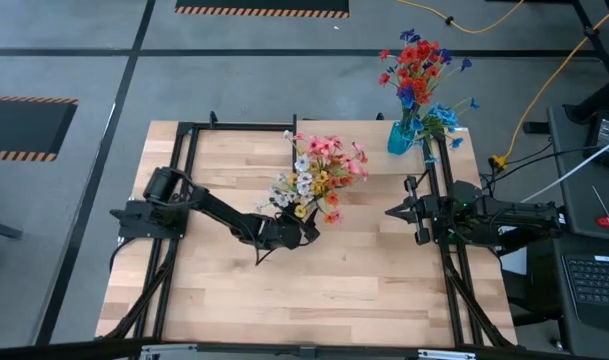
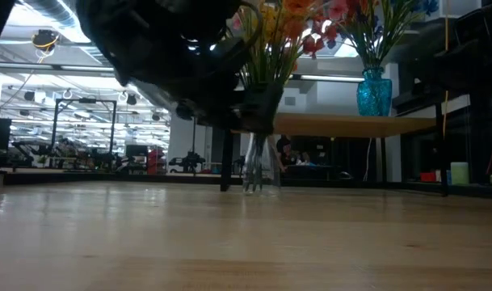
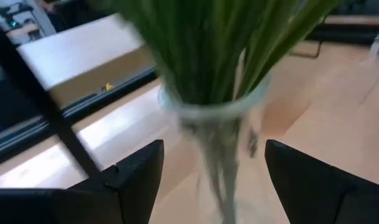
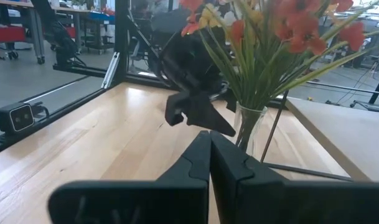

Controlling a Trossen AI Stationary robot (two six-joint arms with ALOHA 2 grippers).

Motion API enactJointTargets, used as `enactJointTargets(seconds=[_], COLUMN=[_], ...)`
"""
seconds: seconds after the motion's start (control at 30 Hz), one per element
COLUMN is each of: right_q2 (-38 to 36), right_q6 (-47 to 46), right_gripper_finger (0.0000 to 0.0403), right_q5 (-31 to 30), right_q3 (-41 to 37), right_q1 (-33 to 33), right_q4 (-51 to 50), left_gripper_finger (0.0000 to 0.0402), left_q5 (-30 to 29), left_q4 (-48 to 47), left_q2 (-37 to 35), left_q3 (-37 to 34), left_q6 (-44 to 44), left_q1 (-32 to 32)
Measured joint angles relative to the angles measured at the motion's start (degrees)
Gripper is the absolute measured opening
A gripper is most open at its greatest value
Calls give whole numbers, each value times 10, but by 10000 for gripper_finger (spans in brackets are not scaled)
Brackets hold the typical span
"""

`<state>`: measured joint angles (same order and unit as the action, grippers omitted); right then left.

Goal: Pick and place flowers into a vace then onto a shelf
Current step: Put the transparent vase on the shelf

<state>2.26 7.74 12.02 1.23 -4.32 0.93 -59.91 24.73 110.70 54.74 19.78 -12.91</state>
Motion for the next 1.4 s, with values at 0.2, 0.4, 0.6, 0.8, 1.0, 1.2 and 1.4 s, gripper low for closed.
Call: enactJointTargets(seconds=[0.2, 0.4, 0.6, 0.8, 1.0, 1.2, 1.4], right_q2=[0, 0, 0, 0, 0, 0, 0], right_q6=[2, 2, 3, 3, 3, 3, 3], right_gripper_finger=[7, 7, 7, 7, 7, 7, 7], right_q5=[0, 0, 0, 0, 0, 0, -1], right_q3=[0, 0, 0, 0, 0, 0, 0], right_q1=[0, 0, 0, 0, 0, 0, 0], right_q4=[0, 0, 0, 0, 0, 0, 0], left_gripper_finger=[272, 271, 221, 171, 171, 171, 171], left_q5=[30, 63, 72, 60, 57, 85, 105], left_q4=[97, 103, 102, 98, 77, -10, -77], left_q2=[18, 19, 19, 6, -63, -168, -235], left_q3=[0, 0, 0, 0, 0, 0, 0], left_q6=[-60, -56, -67, -106, -146, -107, -62], left_q1=[17, 39, 38, 9, -20, -33, -21])
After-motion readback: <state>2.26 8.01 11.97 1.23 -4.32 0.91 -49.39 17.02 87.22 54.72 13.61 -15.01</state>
